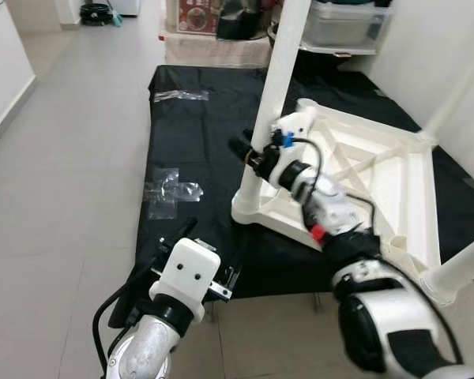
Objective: Building children table
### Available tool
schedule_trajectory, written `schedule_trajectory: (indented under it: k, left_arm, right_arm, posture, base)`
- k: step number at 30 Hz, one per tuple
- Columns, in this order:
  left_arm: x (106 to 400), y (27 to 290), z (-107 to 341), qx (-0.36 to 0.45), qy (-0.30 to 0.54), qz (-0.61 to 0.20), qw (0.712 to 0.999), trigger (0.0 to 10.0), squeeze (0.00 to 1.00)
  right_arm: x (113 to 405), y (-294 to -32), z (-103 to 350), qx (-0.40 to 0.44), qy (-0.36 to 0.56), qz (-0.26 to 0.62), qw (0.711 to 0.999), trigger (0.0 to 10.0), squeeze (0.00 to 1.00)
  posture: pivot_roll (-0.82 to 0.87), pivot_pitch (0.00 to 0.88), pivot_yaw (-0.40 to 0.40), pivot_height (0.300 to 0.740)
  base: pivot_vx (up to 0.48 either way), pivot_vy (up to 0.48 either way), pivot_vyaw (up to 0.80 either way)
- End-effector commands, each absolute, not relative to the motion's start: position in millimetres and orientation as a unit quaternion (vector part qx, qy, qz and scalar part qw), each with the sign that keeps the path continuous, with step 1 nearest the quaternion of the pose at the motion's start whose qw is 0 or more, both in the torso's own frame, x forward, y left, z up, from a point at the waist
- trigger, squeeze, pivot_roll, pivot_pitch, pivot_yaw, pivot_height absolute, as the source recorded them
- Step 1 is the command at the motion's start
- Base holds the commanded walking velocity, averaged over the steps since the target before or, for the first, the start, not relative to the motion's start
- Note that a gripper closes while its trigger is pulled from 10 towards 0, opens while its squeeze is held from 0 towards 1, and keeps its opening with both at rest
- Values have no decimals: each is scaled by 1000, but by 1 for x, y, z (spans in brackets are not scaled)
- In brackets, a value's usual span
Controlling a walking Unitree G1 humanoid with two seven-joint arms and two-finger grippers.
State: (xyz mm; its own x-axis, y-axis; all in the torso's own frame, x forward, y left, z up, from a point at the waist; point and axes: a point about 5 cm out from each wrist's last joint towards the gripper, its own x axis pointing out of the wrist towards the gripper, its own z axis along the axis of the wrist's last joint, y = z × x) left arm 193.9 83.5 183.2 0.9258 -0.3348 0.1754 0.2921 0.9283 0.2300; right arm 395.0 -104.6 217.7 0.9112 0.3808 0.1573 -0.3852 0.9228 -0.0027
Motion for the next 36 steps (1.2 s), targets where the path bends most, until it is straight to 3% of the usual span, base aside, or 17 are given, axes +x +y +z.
schedule_trajectory:
  k: [1,2,3,5,12,13,14,26,27,31,32,34,35,36]
  left_arm:
    - [194,84,180,101,-102,-159,977,10000,0]
    - [194,84,180,102,-102,-159,977,10000,0]
    - [194,84,180,102,-102,-159,977,10000,0]
    - [195,84,181,102,-103,-158,977,10000,0]
    - [195,84,181,104,-103,-156,977,10000,0]
    - [195,85,181,104,-103,-156,977,10000,0]
    - [195,85,181,105,-103,-155,977,10000,0]
    - [194,84,180,103,-102,-156,977,10000,0]
    - [193,84,179,103,-101,-156,977,10000,0]
    - [193,84,179,105,-100,-157,977,10000,0]
    - [193,84,178,105,-100,-158,977,10000,0]
    - [193,83,178,105,-100,-158,977,10000,0]
    - [193,83,178,105,-100,-158,977,10000,0]
    - [193,83,178,105,-99,-157,977,10000,0]
  right_arm:
    - [392,-125,199,5,-43,79,996,0,0]
    - [386,-131,194,17,-31,-7,999,0,0]
    - [386,-131,194,17,-31,-7,999,0,0]
    - [373,-133,187,41,-9,-113,993,0,0]
    - [370,-120,184,64,3,-119,991,0,0]
    - [372,-117,184,69,10,-124,990,9176,0]
    - [374,-115,184,72,15,-128,989,10000,0]
    - [375,-113,198,30,-14,-89,995,10000,0]
    - [373,-113,198,21,-14,-87,996,10000,1000]
    - [373,-116,205,2,-43,-65,997,10000,1000]
    - [374,-116,205,7,-44,-51,998,10000,129]
    - [375,-116,205,12,-42,-43,998,10000,129]
    - [377,-120,207,13,-47,-44,998,10000,0]
    - [381,-119,211,42,-52,-10,998,10000,0]
  posture:
    - [94,96,-112,740]
    - [94,96,-112,740]
    - [94,96,-112,740]
    - [96,97,-112,740]
    - [95,98,-112,740]
    - [96,100,-112,740]
    - [96,100,-112,740]
    - [92,89,-112,740]
    - [93,87,-111,740]
    - [94,79,-109,740]
    - [94,76,-107,740]
    - [94,76,-107,740]
    - [94,73,-110,740]
    - [96,72,-110,740]
  base:
    - [0,0,0]
    - [0,0,0]
    - [0,0,0]
    - [0,0,0]
    - [0,0,0]
    - [0,0,0]
    - [0,0,0]
    - [0,0,0]
    - [0,0,0]
    - [0,0,0]
    - [0,0,0]
    - [0,0,0]
    - [0,0,0]
    - [0,0,0]
